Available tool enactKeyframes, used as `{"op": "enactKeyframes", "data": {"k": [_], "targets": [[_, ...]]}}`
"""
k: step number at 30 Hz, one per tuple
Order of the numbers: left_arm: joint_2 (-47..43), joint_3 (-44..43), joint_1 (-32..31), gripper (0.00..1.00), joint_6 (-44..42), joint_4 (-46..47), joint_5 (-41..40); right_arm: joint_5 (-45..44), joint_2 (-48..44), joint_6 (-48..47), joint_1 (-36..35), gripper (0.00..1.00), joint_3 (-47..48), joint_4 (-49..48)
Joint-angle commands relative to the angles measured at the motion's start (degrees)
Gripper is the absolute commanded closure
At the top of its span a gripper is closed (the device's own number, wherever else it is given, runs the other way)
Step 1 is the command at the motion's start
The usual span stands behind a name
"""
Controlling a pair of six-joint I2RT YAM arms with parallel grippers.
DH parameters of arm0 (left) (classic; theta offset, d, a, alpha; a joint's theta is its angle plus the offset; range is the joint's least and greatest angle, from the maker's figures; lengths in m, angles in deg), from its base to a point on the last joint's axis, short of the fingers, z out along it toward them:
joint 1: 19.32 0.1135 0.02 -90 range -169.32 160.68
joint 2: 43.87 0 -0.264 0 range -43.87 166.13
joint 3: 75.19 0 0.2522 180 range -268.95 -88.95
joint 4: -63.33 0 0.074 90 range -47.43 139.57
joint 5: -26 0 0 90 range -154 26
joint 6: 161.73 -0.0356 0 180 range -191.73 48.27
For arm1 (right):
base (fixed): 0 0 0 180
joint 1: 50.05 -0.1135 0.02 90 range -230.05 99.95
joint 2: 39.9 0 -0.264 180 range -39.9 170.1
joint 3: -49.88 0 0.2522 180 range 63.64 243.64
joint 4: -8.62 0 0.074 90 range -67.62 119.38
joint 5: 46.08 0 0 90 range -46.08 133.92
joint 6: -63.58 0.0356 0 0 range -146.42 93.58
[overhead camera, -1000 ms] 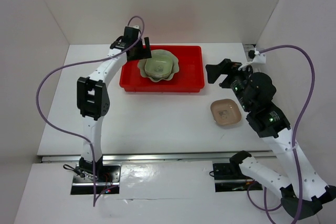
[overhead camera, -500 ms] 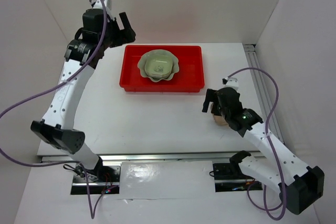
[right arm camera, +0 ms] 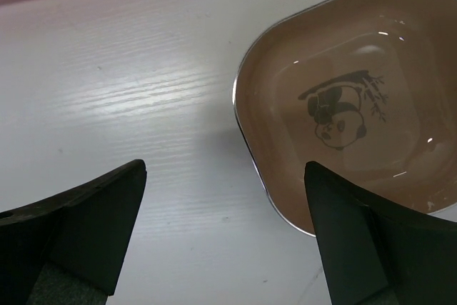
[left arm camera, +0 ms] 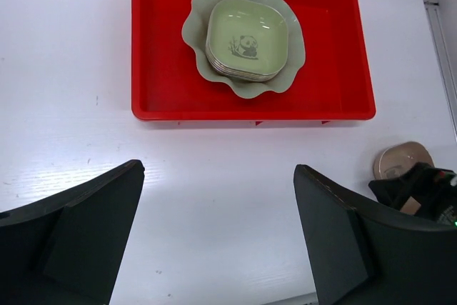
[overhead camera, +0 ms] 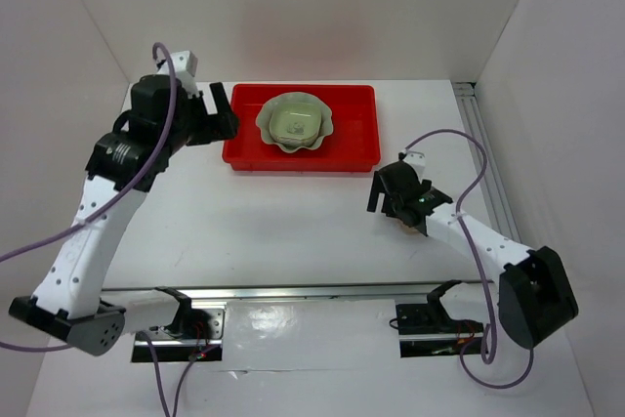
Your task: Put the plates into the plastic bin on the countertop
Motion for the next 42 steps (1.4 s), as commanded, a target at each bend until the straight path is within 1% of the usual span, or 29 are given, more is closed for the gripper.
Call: {"op": "enactKeyframes", "data": {"k": [1, 4, 9, 11, 15, 16, 17, 18, 19, 20, 23, 25, 27, 28, 31, 32, 33, 35, 36, 37, 39, 40, 42], "targets": [[-5.5, 2.4, -1.0, 0.01, -1.5, 2.3, -1.9, -3.7, 1.9, 1.9, -0.4, 0.02, -1.5, -6.1], [-7.5, 5.0, -2.2, 0.01, -2.0, 4.6, -0.7, -3.7, 4.5, 2.5, -0.4, 0.03, -2.1, -7.5], [-8.6, 5.0, -2.7, 0.01, -2.0, 4.6, -1.3, -3.7, 9.9, 2.5, -0.4, 0.06, -2.6, -11.1], [-8.6, 5.6, -2.7, 0.01, -2.7, 5.7, 0.1, -3.7, 11.0, 2.5, -0.4, 0.06, -3.2, -11.7], [-9.8, 6.8, -2.7, 0.01, -3.2, 6.3, 2.0, -4.2, 13.3, 3.1, 0.2, 0.14, -4.4, -14.1], [-10.3, 6.8, -2.7, 0.01, -3.2, 6.9, 2.0, -4.2, 13.3, 3.1, 0.2, 0.18, -4.4, -14.1], [-10.3, 7.3, -2.7, 0.01, -3.7, 6.9, 2.0, -3.3, 13.3, 3.1, 0.2, 0.28, -5.0, -14.9], [-10.3, 7.3, -2.7, 0.01, -3.7, 6.9, 2.0, -2.7, 13.3, 3.6, 0.2, 0.34, -5.7, -14.9], [-10.8, 7.3, -2.7, 0.01, -3.7, 6.9, 2.0, -2.2, 13.3, 3.6, 0.2, 0.43, -5.8, -15.7], [-10.8, 7.3, -2.7, 0.01, -3.7, 6.9, 2.0, -1.6, 12.5, 4.1, -0.4, 0.63, -6.5, -16.3], [-10.8, 7.3, -3.2, 0.01, -3.7, 7.4, 2.0, -1.6, 11.8, 4.9, -2.5, 0.79, -7.2, -15.6], [-10.8, 7.3, -3.2, 0.01, -3.7, 7.4, 2.0, -1.1, 10.4, 5.4, -3.9, 0.85, -7.2, -15.0], [-10.8, 7.8, -3.2, 0.01, -3.7, 7.4, 2.0, -1.0, 9.3, 6.6, -6.9, 0.9, -6.4, -14.3], [-10.8, 7.8, -3.2, 0.01, -3.7, 7.4, 2.0, -1.0, 8.3, 7.1, -8.1, 0.94, -6.4, -13.8], [-10.8, 7.8, -3.2, 0.01, -3.7, 7.4, 2.0, -2.1, 6.9, 9.1, -14.0, 0.94, -2.2, -10.8], [-10.8, 7.8, -3.2, 0.01, -3.7, 7.4, 2.0, -2.6, 6.3, 9.1, -15.9, 0.97, -0.6, -8.5], [-10.8, 7.8, -3.2, 0.01, -3.7, 7.4, 2.0, -4.5, 6.3, 10.6, -19.7, 0.97, 2.9, -7.3], [-10.8, 7.8, -3.2, 0.01, -3.7, 7.4, 2.0, -6.4, 7.0, 11.2, -23.5, 0.97, 6.8, -4.3], [-10.8, 7.8, -3.2, 0.01, -3.7, 7.4, 2.0, -7.8, 7.5, 11.2, -26.7, 0.97, 8.9, -3.5], [-10.8, 7.8, -3.2, 0.01, -3.7, 7.4, 1.3, -7.8, 8.0, 11.2, -28.1, 0.97, 13.1, -3.0], [-10.8, 7.8, -3.2, 0.01, -3.7, 7.4, 0.0, -7.8, 10.2, 11.2, -31.6, 0.97, 17.3, -2.4], [-10.8, 7.8, -3.2, 0.01, -3.7, 7.4, -0.6, -7.8, 10.9, 10.3, -32.6, 0.97, 21.4, -2.4], [-10.8, 7.8, -3.2, 0.01, -2.8, 7.4, -2.8, -7.8, 13.3, 8.7, -34.0, 0.97, 25.5, -4.5]]}}
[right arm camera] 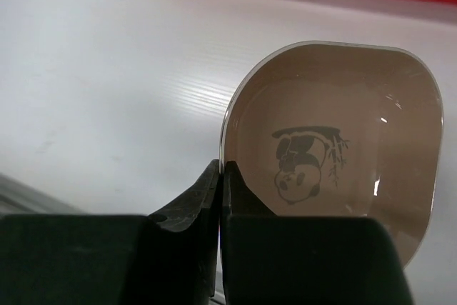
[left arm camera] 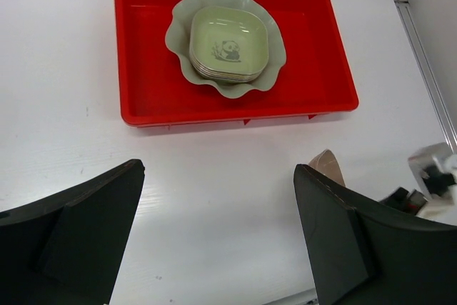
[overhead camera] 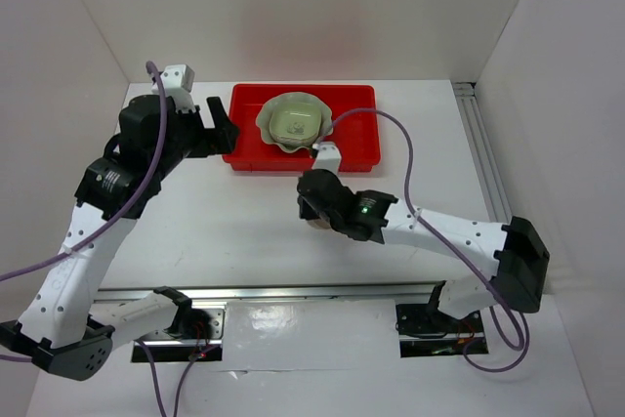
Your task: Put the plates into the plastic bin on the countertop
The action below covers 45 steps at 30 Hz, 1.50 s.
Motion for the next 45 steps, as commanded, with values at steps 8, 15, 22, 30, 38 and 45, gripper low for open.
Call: {"op": "enactKeyframes", "data": {"k": [8, 15, 22, 30, 38, 45], "targets": [[-8.0, 7.3, 3.7, 0.01, 10.9, 0.4, -22.0, -1.1, 12.4, -12.1, 2.9, 0.98, 24.5, -12.1], [-14.0, 15.3, 4.8, 0.01, 14.0, 1.3, -27.5, 12.7, 26.6, -14.1, 16.7, 1.0, 39.9, -22.1], [-11.6, 19.5, 7.2, 0.01, 13.4, 3.8, -20.5, 24.1, 43.5, -12.1, 25.7, 1.0, 57.3, -23.8], [-8.3, 19.5, 8.3, 0.01, 12.2, 3.8, -17.8, 22.3, 50.2, -9.7, 25.9, 1.0, 60.0, -25.7], [-7.7, 19.5, 8.8, 0.01, 11.7, 3.8, -16.7, 18.9, 52.0, -8.4, 25.3, 1.0, 61.2, -20.4], [-7.7, 19.5, 8.8, 0.01, 11.1, 3.8, -16.2, 13.5, 51.5, -7.9, 23.7, 1.0, 61.1, -17.9]]}}
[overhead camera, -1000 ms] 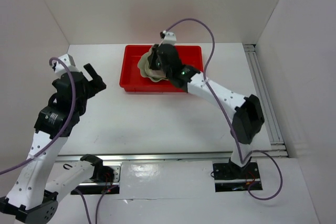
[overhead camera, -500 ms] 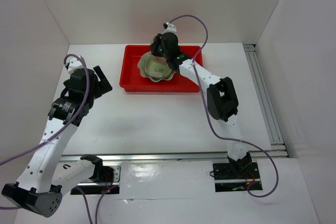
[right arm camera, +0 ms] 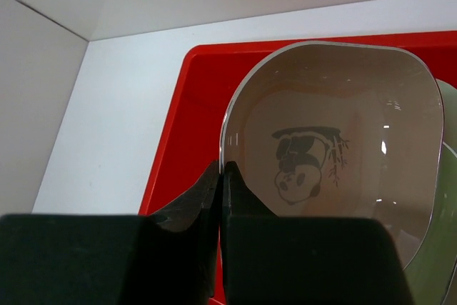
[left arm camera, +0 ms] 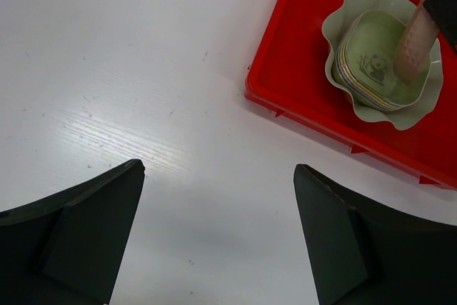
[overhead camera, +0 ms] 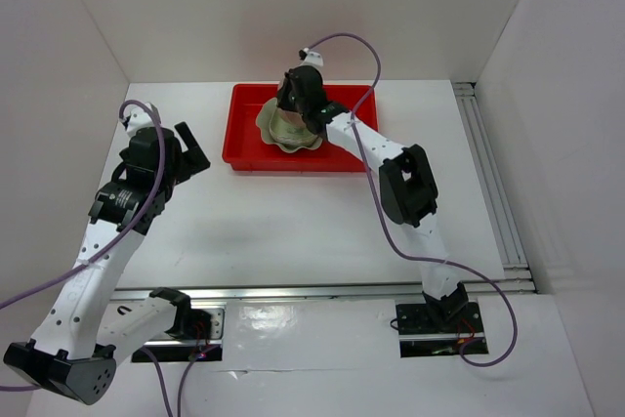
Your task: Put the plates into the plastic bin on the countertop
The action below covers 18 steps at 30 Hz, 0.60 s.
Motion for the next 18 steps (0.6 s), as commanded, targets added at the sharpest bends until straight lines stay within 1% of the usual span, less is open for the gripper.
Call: {"op": "enactKeyframes", "data": {"k": [1, 4, 9, 14, 18], "targets": [[0.2, -0.3, 0.4, 0.01, -1.1, 2.1, 0.5, -3.8, -1.3, 1.4, -1.3, 1.0, 4.4, 2.0], [0.2, -0.3, 0.4, 0.01, -1.1, 2.1, 1.0, -5.0, -0.1, 2.1, -1.3, 1.0, 5.8, 3.9], [0.2, -0.3, 0.4, 0.01, -1.1, 2.1, 1.0, -7.3, -0.1, 3.5, -1.8, 1.0, 5.9, 4.5], [0.2, -0.3, 0.4, 0.01, -1.6, 2.1, 1.0, -9.7, 0.9, 4.8, -3.0, 0.96, 7.5, 6.6], [0.2, -0.3, 0.4, 0.01, -1.6, 2.1, 1.6, -11.4, 0.9, 5.8, -3.0, 0.96, 7.5, 7.9]]}}
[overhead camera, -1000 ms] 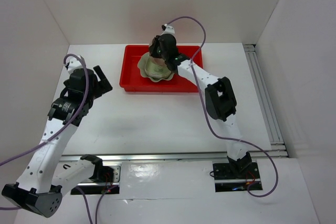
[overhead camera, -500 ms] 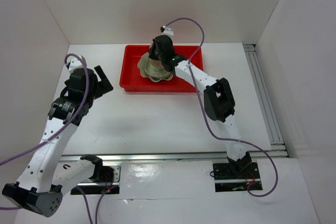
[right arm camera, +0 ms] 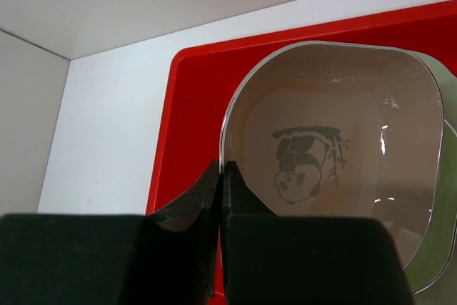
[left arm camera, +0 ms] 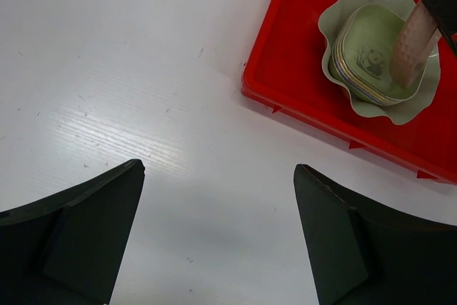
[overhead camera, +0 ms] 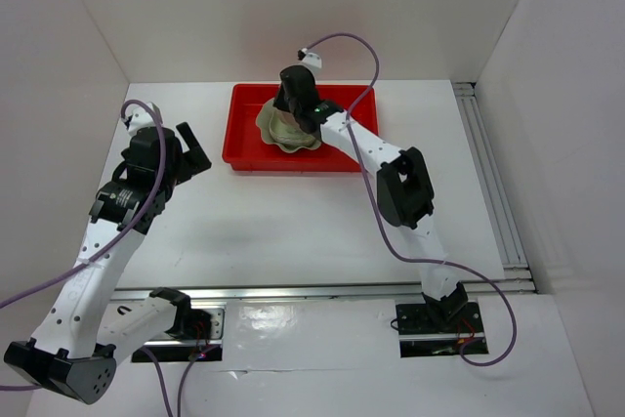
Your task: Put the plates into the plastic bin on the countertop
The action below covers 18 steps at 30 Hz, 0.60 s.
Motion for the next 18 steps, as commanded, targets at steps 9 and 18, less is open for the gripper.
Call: {"op": "enactKeyframes", "data": {"k": [9, 18], "targets": [[0.0, -0.3, 0.4, 0.01, -1.4, 2.1, 1.2, -3.6, 0.4, 1.5, -1.2, 0.72, 3.7, 1.6], [0.0, -0.3, 0.4, 0.01, -2.0, 2.6, 1.7, -4.1, 0.4, -0.4, -1.7, 0.37, 6.4, 1.6]]}}
